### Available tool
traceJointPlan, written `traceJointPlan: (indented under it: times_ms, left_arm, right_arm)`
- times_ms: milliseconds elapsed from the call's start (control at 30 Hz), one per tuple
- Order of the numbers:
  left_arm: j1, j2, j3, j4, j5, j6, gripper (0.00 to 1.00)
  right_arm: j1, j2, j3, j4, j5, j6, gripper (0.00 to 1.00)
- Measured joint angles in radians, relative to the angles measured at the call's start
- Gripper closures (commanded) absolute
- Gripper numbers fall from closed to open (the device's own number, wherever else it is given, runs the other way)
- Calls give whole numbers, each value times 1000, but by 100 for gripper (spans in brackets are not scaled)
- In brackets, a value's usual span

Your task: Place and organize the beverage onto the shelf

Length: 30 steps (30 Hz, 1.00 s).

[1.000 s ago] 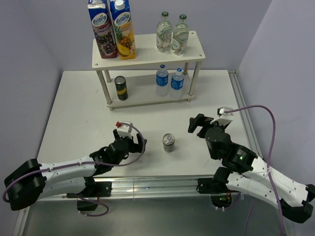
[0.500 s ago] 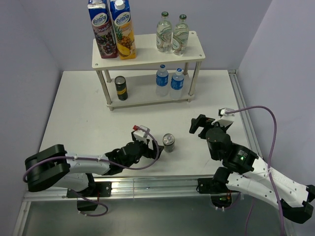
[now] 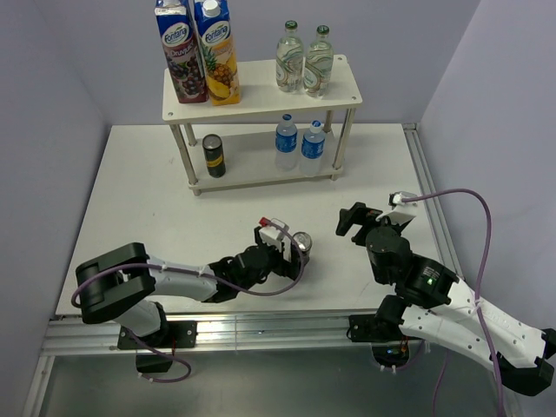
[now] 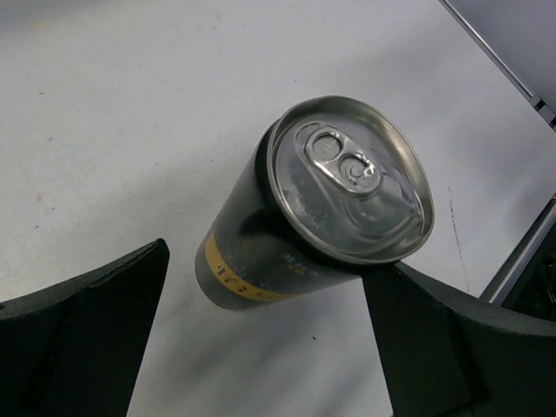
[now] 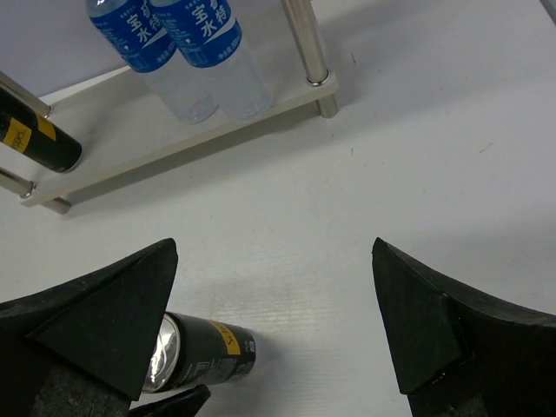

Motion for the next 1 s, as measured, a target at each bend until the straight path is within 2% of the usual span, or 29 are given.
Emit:
traceJointPlan:
  times_ms: [67, 133, 167, 200, 233, 267, 300, 500, 600, 800, 1000]
  left_arm:
    - [0, 27, 20, 6, 3, 5, 1]
    - [0, 60, 40, 14, 4, 9, 10]
    - [0, 73, 51, 14, 5, 11, 29]
    - [0, 89, 65, 14, 2, 10, 38]
    - [-2, 101, 77, 11, -10, 20, 52]
    - [-2, 111, 88, 10, -18, 25, 79]
    - [-1, 119, 100, 4, -28, 30, 99]
    - [10, 125, 149, -82, -113, 60, 100]
    - [57, 111, 179, -155, -132, 86, 100]
    - [308, 41, 216, -212, -132, 150, 100]
    - [517, 57, 348, -210, -108, 200, 100]
  right_arm:
    - [0, 0, 0, 0, 0, 0, 0]
    - [0, 0, 0, 0, 0, 0, 0]
    - [0, 0, 0, 0, 0, 0, 0]
    - [0, 0, 0, 0, 0, 0, 0]
    - [0, 0, 0, 0, 0, 0, 0]
    - [0, -1, 0, 0, 0, 0, 0]
    - [0, -1, 0, 0, 0, 0, 0]
    - [0, -5, 0, 0, 0, 0, 0]
    - [0, -6, -1, 1, 0, 0, 0]
    - [0, -21, -1, 4, -1, -1, 0]
    - [0, -21, -6, 18, -3, -4, 0]
